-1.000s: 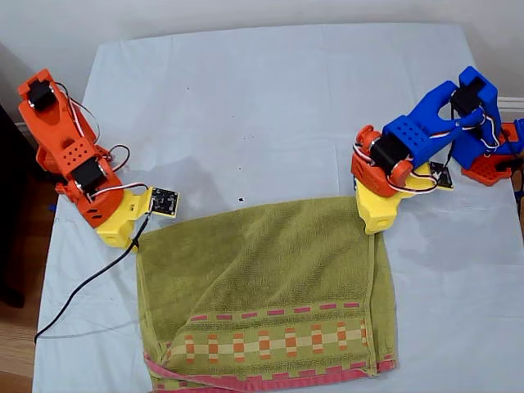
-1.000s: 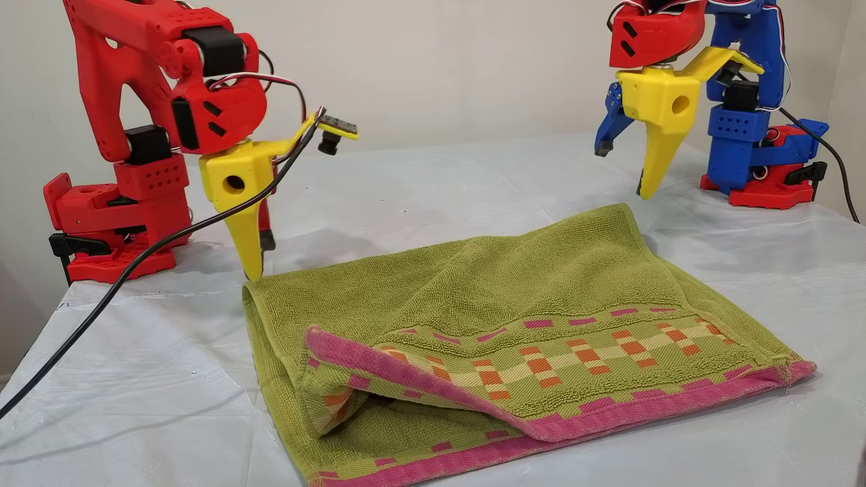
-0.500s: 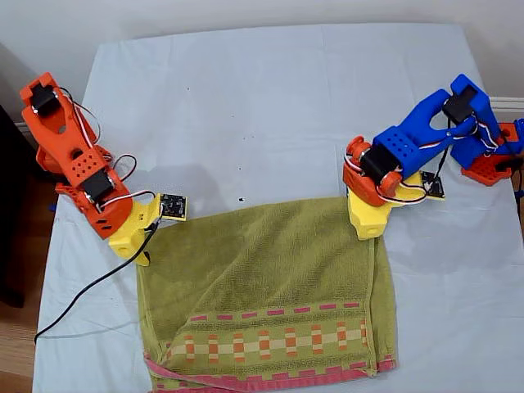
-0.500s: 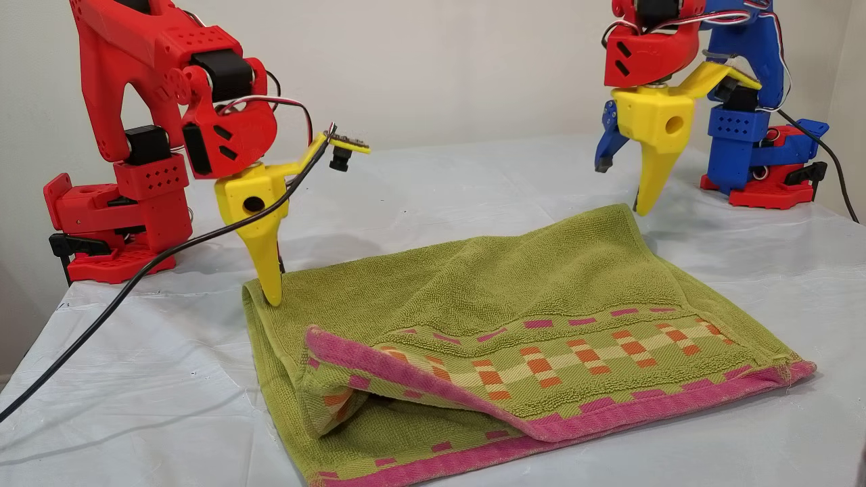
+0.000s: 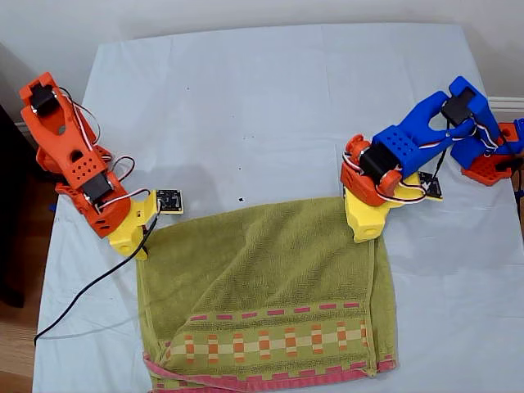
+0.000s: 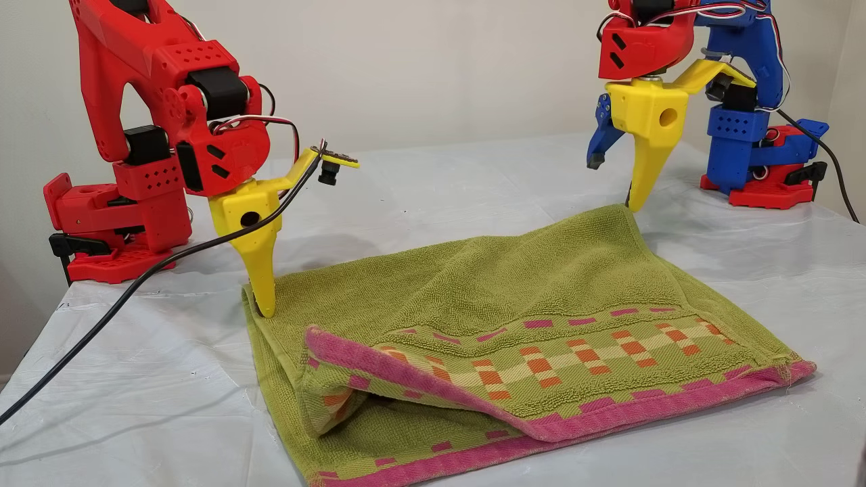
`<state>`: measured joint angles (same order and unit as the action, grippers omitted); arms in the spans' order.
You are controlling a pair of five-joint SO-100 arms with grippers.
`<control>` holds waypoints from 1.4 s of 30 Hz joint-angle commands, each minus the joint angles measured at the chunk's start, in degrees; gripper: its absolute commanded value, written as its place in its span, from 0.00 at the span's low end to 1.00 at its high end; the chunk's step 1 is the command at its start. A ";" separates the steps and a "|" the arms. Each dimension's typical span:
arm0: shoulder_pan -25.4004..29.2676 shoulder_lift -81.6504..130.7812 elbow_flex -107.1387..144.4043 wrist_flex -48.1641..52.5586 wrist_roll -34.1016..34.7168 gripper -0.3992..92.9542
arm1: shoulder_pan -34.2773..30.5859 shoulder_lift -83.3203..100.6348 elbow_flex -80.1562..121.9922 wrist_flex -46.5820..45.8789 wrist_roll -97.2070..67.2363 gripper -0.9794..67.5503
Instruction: Fold the towel.
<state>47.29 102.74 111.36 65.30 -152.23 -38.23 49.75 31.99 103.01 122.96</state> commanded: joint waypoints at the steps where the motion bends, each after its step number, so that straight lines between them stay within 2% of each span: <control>1: 0.09 3.96 -0.44 0.53 -1.23 0.01 | 0.88 2.29 -5.54 0.18 -0.35 0.87; 3: 0.09 4.31 0.18 0.26 -1.58 0.01 | 0.88 2.02 -6.15 0.18 -0.44 0.91; 5: 0.09 4.13 0.18 0.26 -1.67 0.01 | 0.79 1.85 -6.33 0.18 -0.18 1.00; 10: 0.09 4.04 -0.88 2.46 -2.29 0.01 | 0.88 0.53 -8.17 0.18 -0.79 0.91; 18: 0.26 4.57 -0.70 3.25 -2.81 0.01 | 2.02 -5.54 -15.82 0.18 -2.11 0.83; 30: 0.44 4.83 -0.70 3.25 -2.37 0.01 | 4.04 9.32 13.89 0.18 1.49 0.75; 42: 0.35 5.10 -0.70 3.25 -1.93 0.01 | 5.80 4.83 5.98 0.18 -0.70 0.69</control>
<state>47.29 103.89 112.06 68.29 -154.69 -33.31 49.92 45.09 102.48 123.13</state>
